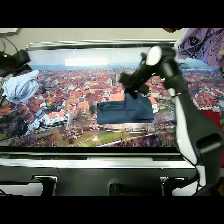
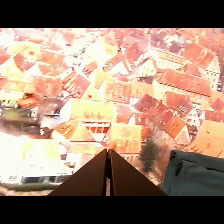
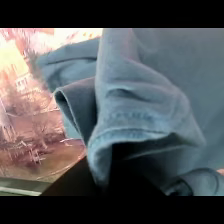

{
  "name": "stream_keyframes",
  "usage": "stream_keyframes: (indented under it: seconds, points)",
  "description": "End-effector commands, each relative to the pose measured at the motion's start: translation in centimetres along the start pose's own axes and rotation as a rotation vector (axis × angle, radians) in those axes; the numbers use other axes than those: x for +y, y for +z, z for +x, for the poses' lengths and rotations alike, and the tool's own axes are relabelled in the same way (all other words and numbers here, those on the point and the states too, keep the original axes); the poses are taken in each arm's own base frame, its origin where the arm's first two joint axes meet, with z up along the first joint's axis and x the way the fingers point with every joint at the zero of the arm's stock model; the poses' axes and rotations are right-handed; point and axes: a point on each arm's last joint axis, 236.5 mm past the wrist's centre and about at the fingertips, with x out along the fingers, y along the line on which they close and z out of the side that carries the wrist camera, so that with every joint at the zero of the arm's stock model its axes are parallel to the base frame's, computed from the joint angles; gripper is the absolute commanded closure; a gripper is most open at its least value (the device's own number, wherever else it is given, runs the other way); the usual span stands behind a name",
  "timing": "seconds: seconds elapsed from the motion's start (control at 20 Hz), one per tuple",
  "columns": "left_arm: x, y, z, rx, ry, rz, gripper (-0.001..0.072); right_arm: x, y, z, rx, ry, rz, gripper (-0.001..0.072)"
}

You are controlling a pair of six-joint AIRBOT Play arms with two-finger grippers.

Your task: Fold the clothes and pants, and hang the long-sleeved shirts on hangers.

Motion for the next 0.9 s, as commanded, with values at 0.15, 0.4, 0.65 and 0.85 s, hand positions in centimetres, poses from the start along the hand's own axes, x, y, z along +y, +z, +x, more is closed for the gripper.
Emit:
stream_keyframes:
  seconds: [0.15,0.4,0.65,0.85]
  points:
    - [2.2,-0.3,-0.5,0.023,0.037,-0.025,0.0691,3.8,-2.1,8.4,0.083,0.038,0.013,0.0685]
    - [2.2,-0.3,-0.5,0.023,0.037,-0.025,0.0691,5.6,-2.3,10.2,0.107,0.120,0.003,0.0398]
    - [2.2,-0.3,-0.3,0.025,0.037,-0.026,0.0690,8.1,-0.5,4.4,-0.028,0.230,-0.130,0.0096]
    - [2.2,-0.2,-0.3,0.022,0.037,-0.026,0.0691,2.7,4.1,-4.3,-0.185,0.183,-0.156,0.0096]
